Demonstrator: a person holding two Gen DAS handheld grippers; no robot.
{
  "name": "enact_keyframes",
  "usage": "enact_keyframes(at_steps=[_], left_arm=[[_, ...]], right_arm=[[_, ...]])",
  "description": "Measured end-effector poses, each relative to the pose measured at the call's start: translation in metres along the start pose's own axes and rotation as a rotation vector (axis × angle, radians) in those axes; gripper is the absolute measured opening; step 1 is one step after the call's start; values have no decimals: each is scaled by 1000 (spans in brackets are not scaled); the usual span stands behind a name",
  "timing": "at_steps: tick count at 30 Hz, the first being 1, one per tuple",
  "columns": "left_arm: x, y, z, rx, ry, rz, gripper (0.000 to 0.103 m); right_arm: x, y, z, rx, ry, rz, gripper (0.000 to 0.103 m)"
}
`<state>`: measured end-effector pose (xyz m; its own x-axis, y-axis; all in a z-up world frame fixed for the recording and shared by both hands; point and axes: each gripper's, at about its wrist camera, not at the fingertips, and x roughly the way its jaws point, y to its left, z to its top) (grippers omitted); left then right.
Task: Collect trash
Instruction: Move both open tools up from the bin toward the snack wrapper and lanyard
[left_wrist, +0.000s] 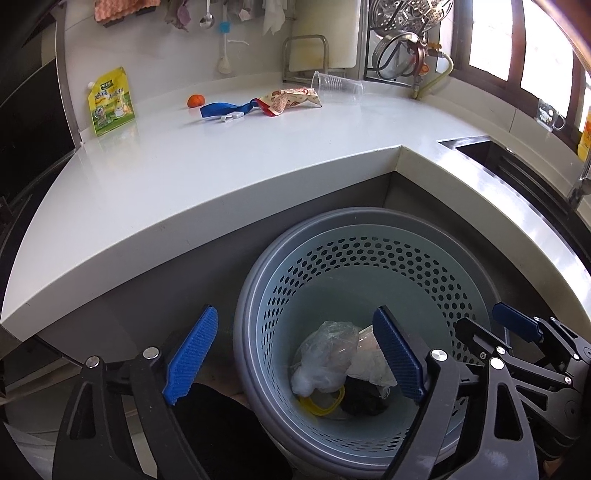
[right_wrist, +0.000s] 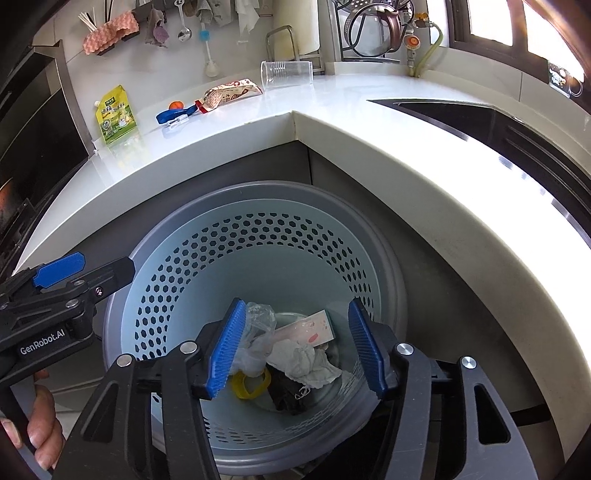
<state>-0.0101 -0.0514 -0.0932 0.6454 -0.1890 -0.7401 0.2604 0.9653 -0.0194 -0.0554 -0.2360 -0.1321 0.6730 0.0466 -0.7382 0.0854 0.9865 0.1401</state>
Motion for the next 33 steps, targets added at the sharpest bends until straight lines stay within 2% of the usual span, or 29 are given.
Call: enact_keyframes(at_steps=[3,11,21,27,33], left_arm=[[-2,1,1,-8,-15,1,94],[-5,5,2,-22,-29,7,95],[-29,15,10,-46,-110,19,96],[-41,22,22,-52,-125,10,96],[-49,27,38,-37,-146,44,96]], right_arm=[[-2,0,0,-7,-9,1,65],[-9,-1,1,-20,-40,-19,73],[-27,2,9,-54,-107,-47,79],[-36,6,18,-72,-142,-64,80],[-38,11,33,-51,-148,-26,80]])
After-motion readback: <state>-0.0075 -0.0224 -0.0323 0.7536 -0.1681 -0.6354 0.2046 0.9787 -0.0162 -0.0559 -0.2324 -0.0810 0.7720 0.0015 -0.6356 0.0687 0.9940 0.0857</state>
